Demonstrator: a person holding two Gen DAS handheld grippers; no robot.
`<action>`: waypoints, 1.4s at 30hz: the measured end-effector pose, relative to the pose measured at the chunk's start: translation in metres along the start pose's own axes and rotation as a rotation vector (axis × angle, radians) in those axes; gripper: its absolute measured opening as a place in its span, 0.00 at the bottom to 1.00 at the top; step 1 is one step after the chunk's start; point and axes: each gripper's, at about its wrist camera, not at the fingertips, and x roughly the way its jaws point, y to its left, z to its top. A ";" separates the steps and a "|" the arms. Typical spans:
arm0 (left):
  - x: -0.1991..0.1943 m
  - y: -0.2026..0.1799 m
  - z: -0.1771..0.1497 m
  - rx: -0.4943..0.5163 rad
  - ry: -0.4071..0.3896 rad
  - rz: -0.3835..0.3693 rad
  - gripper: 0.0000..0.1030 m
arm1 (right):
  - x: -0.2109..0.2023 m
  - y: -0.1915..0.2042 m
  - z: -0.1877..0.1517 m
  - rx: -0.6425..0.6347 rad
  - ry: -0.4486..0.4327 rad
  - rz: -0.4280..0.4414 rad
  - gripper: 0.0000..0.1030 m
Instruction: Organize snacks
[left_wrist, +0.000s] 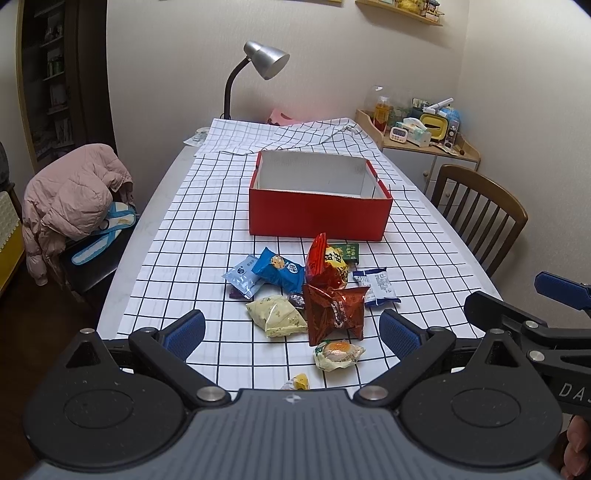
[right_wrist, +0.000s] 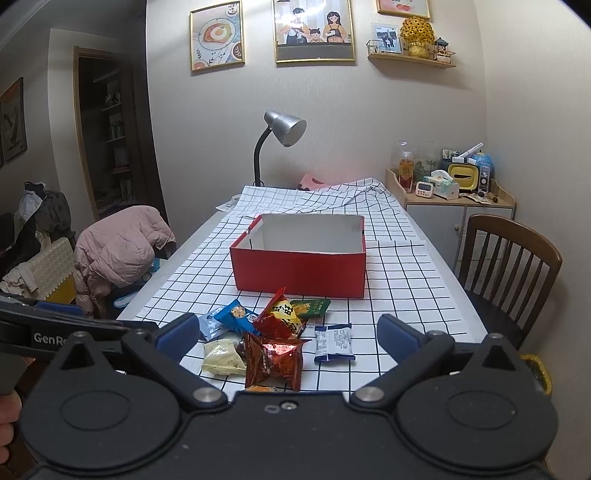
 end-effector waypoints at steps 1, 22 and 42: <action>0.000 0.000 -0.001 -0.001 0.000 0.000 0.98 | 0.000 0.000 0.000 0.000 0.000 0.000 0.99; 0.001 -0.001 -0.005 -0.006 0.015 -0.010 0.98 | 0.000 0.002 -0.004 -0.007 0.010 0.006 0.99; 0.061 0.025 -0.012 -0.078 0.143 0.055 0.98 | 0.068 -0.009 -0.029 -0.067 0.183 0.049 0.97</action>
